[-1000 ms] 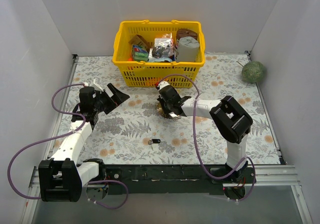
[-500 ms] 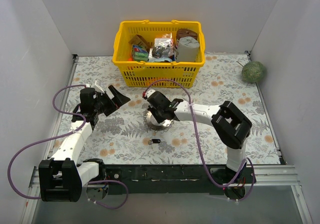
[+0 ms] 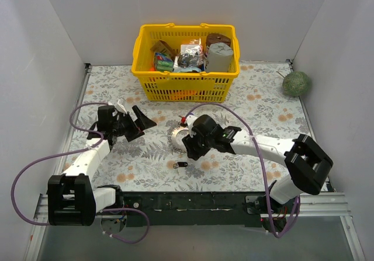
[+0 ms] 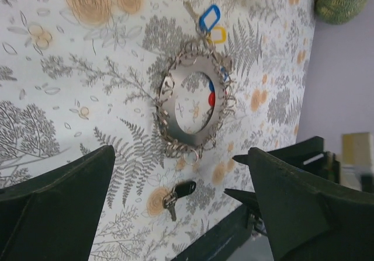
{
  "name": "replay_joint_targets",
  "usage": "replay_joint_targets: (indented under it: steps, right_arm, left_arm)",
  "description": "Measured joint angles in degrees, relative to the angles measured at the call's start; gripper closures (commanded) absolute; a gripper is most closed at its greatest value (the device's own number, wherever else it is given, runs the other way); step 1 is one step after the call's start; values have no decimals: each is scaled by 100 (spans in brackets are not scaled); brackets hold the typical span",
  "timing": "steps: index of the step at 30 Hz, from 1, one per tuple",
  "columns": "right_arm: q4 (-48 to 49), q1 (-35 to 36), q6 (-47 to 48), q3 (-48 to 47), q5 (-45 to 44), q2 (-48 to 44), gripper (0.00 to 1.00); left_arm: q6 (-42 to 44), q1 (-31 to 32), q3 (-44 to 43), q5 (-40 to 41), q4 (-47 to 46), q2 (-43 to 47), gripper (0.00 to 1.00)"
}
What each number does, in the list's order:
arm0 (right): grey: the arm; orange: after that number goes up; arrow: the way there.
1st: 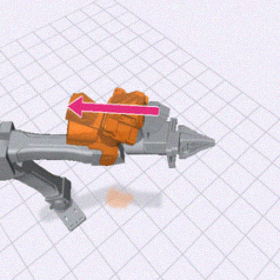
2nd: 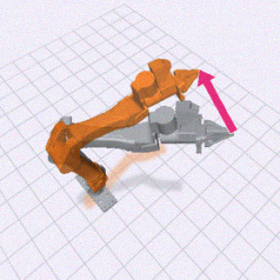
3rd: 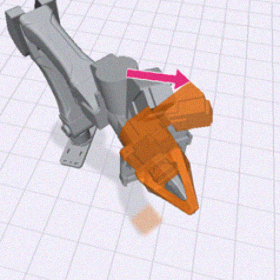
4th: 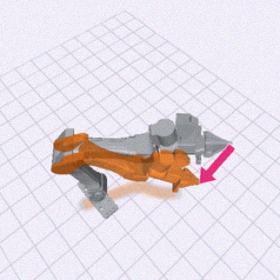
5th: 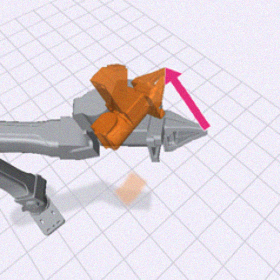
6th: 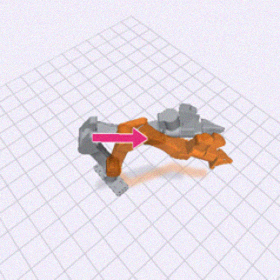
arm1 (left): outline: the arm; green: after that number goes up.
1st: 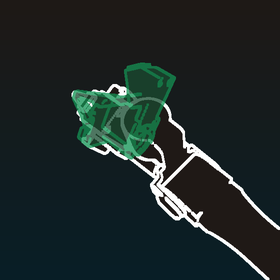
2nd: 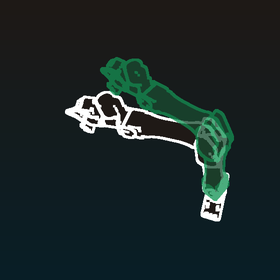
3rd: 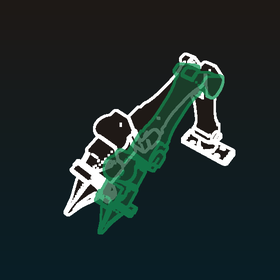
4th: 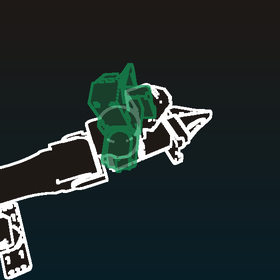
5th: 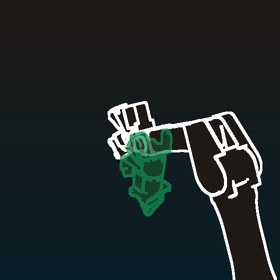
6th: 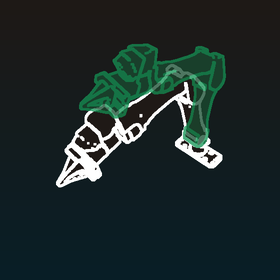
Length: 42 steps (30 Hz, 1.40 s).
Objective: Put the keys on the keyring
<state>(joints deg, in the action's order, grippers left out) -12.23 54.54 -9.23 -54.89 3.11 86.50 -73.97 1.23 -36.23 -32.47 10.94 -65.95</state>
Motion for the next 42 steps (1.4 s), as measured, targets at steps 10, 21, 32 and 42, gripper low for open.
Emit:
replay_joint_targets:
  steps: [10,21,32,42]
  right_arm:
    - [520,0,-831,960,844,310,46]
    - [1106,0,-1375,1368,925,-33,19]
    - [1499,0,-1602,1917,839,-627,25]
    - [1768,-11,-1613,1663,1106,44,39]
  left_arm:
    - [-498,317,787,-472,160,-365,2]
    - [-1309,1423,1027,361,391,-293,2]
    - [-1593,1631,970,697,459,-306,2]
    - [-1705,1711,883,835,555,-382,6]
